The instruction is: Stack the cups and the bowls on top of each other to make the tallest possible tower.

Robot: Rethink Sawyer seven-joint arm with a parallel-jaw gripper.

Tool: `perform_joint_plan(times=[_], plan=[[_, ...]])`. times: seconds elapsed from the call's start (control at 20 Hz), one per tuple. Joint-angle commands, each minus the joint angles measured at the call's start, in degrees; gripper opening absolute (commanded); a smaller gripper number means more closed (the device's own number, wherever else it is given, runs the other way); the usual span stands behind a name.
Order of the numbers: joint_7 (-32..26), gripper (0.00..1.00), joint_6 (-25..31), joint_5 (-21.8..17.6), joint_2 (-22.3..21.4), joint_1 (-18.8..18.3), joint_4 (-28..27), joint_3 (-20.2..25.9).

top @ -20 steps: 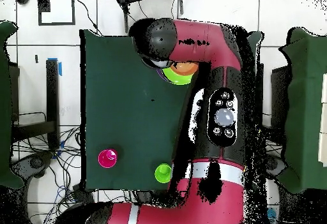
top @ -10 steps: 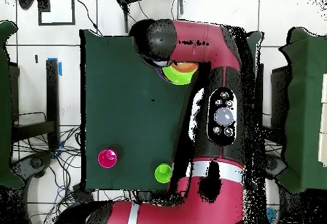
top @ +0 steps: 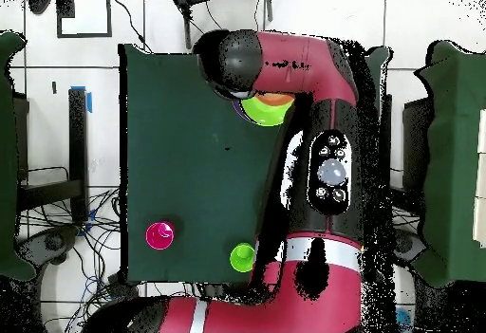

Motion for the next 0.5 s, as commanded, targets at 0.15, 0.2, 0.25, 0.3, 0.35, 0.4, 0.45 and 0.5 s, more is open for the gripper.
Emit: perform_joint_plan(times=[0.15, 0.2, 0.25, 0.3, 0.35, 0.4, 0.45, 0.5], plan=[[5.4, 0.00, -2.5, -0.4, 3.7, -0.2, 6.8, 1.7], [5.5, 0.00, -2.7, -0.4, 3.8, -0.2, 6.9, 1.7], [5.6, 0.00, -2.7, -0.4, 3.9, -0.2, 6.9, 1.6], [5.7, 0.00, -2.8, -0.4, 4.0, -0.1, 6.9, 1.5], [5.8, 0.00, -2.7, -0.4, 4.0, -0.1, 7.0, 1.4], [5.9, 0.00, -2.6, -0.4, 4.2, 0.0, 6.8, 1.2], [5.9, 0.00, -2.6, -0.5, 4.3, 0.1, 6.8, 1.1], [5.9, 0.00, -2.7, -0.5, 4.5, 0.1, 6.7, 1.0]])
